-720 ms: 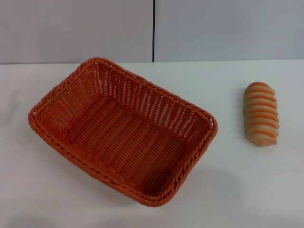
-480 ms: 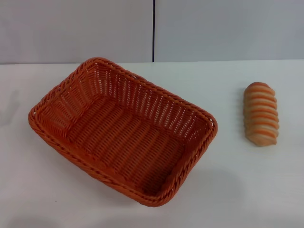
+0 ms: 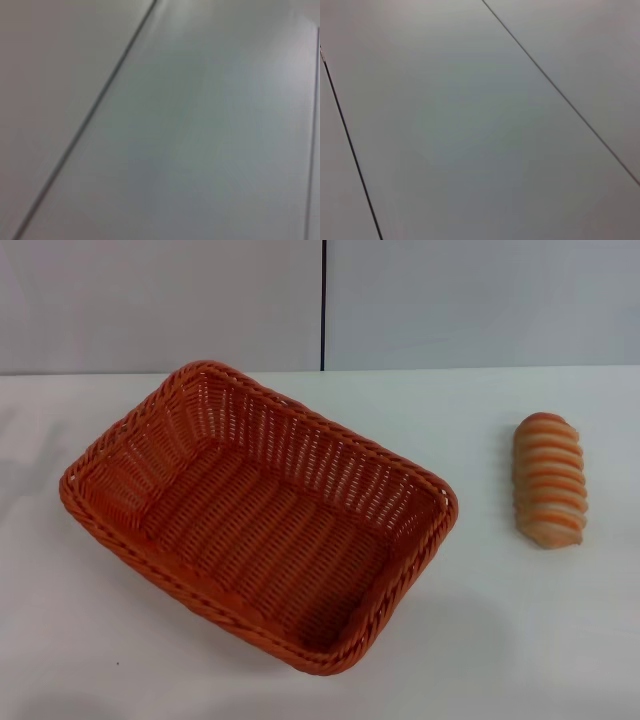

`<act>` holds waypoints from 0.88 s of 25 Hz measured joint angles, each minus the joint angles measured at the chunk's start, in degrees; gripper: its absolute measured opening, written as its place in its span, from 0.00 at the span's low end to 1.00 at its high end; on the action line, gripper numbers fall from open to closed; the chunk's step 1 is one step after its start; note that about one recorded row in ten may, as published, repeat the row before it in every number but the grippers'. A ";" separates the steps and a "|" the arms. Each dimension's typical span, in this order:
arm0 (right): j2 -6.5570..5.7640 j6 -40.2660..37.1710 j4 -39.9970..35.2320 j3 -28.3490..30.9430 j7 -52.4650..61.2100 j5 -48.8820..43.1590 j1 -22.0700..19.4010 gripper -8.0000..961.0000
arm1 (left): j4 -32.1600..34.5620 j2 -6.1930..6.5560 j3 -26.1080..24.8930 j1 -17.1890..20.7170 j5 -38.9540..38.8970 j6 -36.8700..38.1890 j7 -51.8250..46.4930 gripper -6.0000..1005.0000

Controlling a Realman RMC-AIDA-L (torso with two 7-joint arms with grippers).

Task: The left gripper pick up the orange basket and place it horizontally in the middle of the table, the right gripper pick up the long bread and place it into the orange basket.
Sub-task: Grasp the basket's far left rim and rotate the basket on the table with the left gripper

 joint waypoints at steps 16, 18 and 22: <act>-0.24 1.55 -0.50 -0.69 1.97 -2.32 -0.30 0.52 | 27.09 7.59 19.17 -5.69 11.75 -10.86 -34.63 0.80; -0.24 1.83 -0.51 -0.68 1.98 -2.32 -0.39 0.52 | 30.54 8.63 20.45 -7.52 17.19 -10.77 -38.77 0.80; -0.22 2.23 -0.49 -0.66 2.00 -2.32 -0.57 0.52 | 42.91 7.75 22.12 -13.17 35.09 -10.65 -48.12 0.79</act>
